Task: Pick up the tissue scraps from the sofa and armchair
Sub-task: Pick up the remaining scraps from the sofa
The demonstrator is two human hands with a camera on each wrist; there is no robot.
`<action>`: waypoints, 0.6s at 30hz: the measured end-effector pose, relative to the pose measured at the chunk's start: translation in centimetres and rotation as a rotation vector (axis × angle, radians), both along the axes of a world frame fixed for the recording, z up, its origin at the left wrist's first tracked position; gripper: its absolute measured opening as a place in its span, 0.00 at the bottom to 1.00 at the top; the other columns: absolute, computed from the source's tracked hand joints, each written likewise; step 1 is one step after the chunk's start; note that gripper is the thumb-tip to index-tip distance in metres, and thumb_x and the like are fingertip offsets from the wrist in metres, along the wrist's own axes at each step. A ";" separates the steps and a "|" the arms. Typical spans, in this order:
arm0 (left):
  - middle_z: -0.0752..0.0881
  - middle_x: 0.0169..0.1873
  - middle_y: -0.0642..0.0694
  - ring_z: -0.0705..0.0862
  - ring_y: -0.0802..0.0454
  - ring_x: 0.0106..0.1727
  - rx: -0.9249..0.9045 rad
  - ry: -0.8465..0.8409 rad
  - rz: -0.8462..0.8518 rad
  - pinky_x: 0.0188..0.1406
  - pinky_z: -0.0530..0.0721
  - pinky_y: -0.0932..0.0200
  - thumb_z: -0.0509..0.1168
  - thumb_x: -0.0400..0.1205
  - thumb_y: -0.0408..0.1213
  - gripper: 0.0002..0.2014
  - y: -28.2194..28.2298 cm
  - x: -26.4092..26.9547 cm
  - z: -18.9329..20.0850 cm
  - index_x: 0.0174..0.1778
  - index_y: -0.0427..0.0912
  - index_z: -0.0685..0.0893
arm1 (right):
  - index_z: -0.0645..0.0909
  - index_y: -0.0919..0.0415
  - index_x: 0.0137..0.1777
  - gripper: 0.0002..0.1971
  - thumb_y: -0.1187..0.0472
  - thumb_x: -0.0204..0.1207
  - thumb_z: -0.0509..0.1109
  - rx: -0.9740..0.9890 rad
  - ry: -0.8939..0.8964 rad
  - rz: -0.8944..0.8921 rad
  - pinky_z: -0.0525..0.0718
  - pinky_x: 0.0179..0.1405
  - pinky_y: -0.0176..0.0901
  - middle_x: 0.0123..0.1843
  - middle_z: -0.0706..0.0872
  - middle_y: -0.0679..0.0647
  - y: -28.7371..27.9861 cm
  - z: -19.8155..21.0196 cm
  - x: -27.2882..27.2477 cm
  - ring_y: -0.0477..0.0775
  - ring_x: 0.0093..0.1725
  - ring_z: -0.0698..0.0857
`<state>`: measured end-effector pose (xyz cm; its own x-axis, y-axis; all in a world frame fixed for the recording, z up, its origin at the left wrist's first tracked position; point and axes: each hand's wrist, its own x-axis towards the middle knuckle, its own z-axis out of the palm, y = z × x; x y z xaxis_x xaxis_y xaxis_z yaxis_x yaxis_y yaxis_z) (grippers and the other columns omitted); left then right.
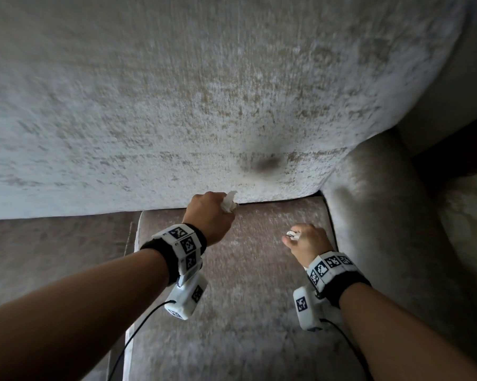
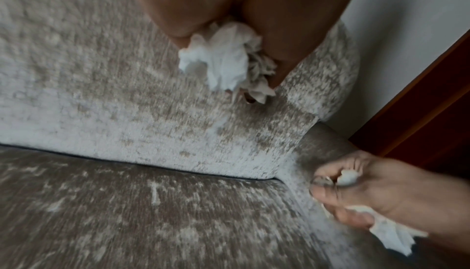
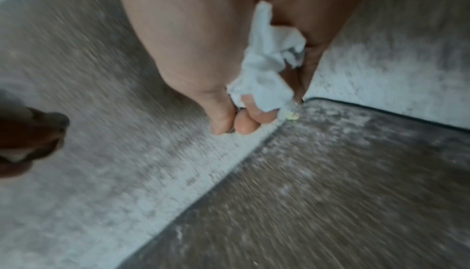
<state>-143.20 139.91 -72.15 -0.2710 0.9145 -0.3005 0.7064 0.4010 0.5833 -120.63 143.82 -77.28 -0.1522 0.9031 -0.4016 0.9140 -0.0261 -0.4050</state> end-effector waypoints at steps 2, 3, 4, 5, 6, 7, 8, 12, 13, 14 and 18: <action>0.87 0.32 0.46 0.84 0.47 0.36 0.004 -0.004 -0.020 0.31 0.79 0.57 0.65 0.81 0.45 0.11 -0.6 0.5 2.4 0.37 0.43 0.86 | 0.71 0.56 0.25 0.18 0.55 0.73 0.72 0.052 0.046 -0.018 0.69 0.21 0.35 0.26 0.81 0.54 -0.4 3.4 0.1 0.57 0.27 0.79; 0.88 0.34 0.45 0.84 0.46 0.38 0.008 0.002 -0.039 0.35 0.81 0.55 0.65 0.81 0.45 0.11 -0.9 0.8 3.8 0.40 0.42 0.87 | 0.71 0.56 0.24 0.18 0.54 0.73 0.71 0.070 0.061 -0.027 0.73 0.23 0.38 0.25 0.81 0.54 -0.8 5.4 0.2 0.58 0.29 0.80; 0.89 0.35 0.46 0.84 0.46 0.39 0.013 0.005 -0.060 0.36 0.81 0.54 0.65 0.81 0.46 0.11 -1.1 1.1 5.3 0.40 0.43 0.88 | 0.72 0.55 0.24 0.18 0.54 0.73 0.70 0.076 0.075 -0.041 0.78 0.26 0.41 0.27 0.84 0.55 -1.2 7.4 0.4 0.59 0.31 0.82; 0.88 0.35 0.46 0.84 0.46 0.39 0.022 0.000 -0.077 0.36 0.79 0.55 0.65 0.81 0.46 0.12 -1.3 1.4 7.0 0.39 0.44 0.87 | 0.72 0.54 0.24 0.17 0.53 0.72 0.69 0.084 0.093 -0.056 0.81 0.30 0.43 0.28 0.86 0.55 -1.9 9.6 0.5 0.58 0.33 0.84; 0.88 0.33 0.47 0.84 0.46 0.38 0.034 -0.009 -0.095 0.35 0.78 0.56 0.65 0.81 0.47 0.12 -1.6 1.7 8.8 0.35 0.46 0.86 | 0.71 0.53 0.24 0.17 0.53 0.72 0.69 0.100 0.109 -0.073 0.83 0.34 0.43 0.30 0.88 0.55 -2.5 11.9 0.7 0.58 0.34 0.85; 0.87 0.30 0.47 0.84 0.46 0.36 0.055 -0.017 -0.113 0.34 0.77 0.56 0.65 0.81 0.48 0.14 -1.8 2.1 10.7 0.30 0.47 0.82 | 0.72 0.53 0.24 0.16 0.53 0.72 0.69 0.126 0.119 -0.087 0.83 0.36 0.43 0.30 0.88 0.55 -3.3 14.2 1.0 0.58 0.34 0.86; 0.86 0.28 0.47 0.84 0.46 0.34 0.079 -0.027 -0.135 0.33 0.78 0.55 0.64 0.81 0.49 0.16 -2.1 2.4 12.7 0.28 0.46 0.80 | 0.74 0.54 0.26 0.15 0.52 0.72 0.68 0.153 0.133 -0.111 0.83 0.37 0.43 0.30 0.88 0.54 -4.1 16.7 1.2 0.57 0.35 0.86; 0.89 0.30 0.44 0.87 0.43 0.37 0.186 -0.091 -0.267 0.41 0.87 0.48 0.64 0.81 0.49 0.15 -3.9 4.3 21.7 0.34 0.44 0.86 | 0.74 0.59 0.28 0.14 0.54 0.70 0.70 0.275 0.162 -0.257 0.81 0.34 0.43 0.28 0.84 0.54 -8.9 27.4 2.9 0.58 0.32 0.81; 0.89 0.32 0.43 0.87 0.42 0.38 0.219 -0.098 -0.315 0.42 0.87 0.47 0.64 0.81 0.50 0.15 -4.6 4.9 24.2 0.35 0.44 0.87 | 0.73 0.59 0.28 0.14 0.53 0.70 0.70 0.318 0.165 -0.302 0.82 0.33 0.46 0.27 0.84 0.54 -10.7 30.5 3.5 0.60 0.32 0.81; 0.89 0.32 0.43 0.87 0.41 0.39 0.251 -0.103 -0.364 0.43 0.87 0.47 0.64 0.80 0.50 0.15 -5.4 5.6 26.9 0.35 0.44 0.87 | 0.73 0.59 0.29 0.14 0.54 0.70 0.71 0.357 0.171 -0.347 0.83 0.33 0.48 0.27 0.84 0.55 -12.6 33.7 4.1 0.62 0.32 0.82; 0.85 0.29 0.45 0.83 0.41 0.37 0.399 -0.109 -0.570 0.36 0.78 0.55 0.66 0.80 0.50 0.18 -9.6 9.2 38.4 0.26 0.47 0.77 | 0.78 0.61 0.33 0.12 0.55 0.71 0.72 0.533 0.094 -0.498 0.80 0.38 0.45 0.31 0.86 0.55 -21.7 46.4 7.3 0.59 0.36 0.83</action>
<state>-134.03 130.31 -33.72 0.2955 0.9511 0.0896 0.6719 -0.2736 0.6882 -113.31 122.07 -30.85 0.3154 0.9430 0.1060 0.8060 -0.2072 -0.5545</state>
